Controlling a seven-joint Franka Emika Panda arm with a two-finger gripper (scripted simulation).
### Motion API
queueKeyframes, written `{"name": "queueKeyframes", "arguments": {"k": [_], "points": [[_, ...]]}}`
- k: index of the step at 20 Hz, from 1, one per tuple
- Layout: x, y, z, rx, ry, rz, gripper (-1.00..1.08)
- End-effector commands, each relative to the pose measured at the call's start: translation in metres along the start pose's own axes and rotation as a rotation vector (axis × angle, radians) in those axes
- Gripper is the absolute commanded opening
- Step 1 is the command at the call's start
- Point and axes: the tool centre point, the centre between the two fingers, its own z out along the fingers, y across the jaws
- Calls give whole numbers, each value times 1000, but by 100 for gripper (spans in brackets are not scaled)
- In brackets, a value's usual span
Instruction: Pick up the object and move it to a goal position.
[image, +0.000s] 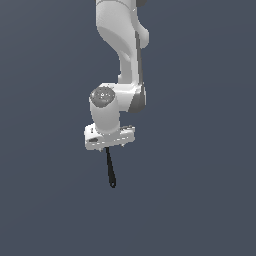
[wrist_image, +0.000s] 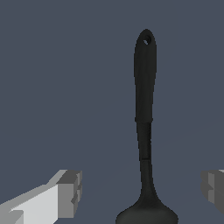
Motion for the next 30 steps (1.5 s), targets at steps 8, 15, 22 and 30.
{"name": "queueKeyframes", "arguments": {"k": [8, 15, 22, 30], "points": [[-4, 15, 27, 8, 6, -59, 100], [-4, 15, 33, 8, 5, -58, 100], [-5, 15, 65, 8, 6, -60, 100], [-4, 15, 78, 8, 6, -61, -100]]}}
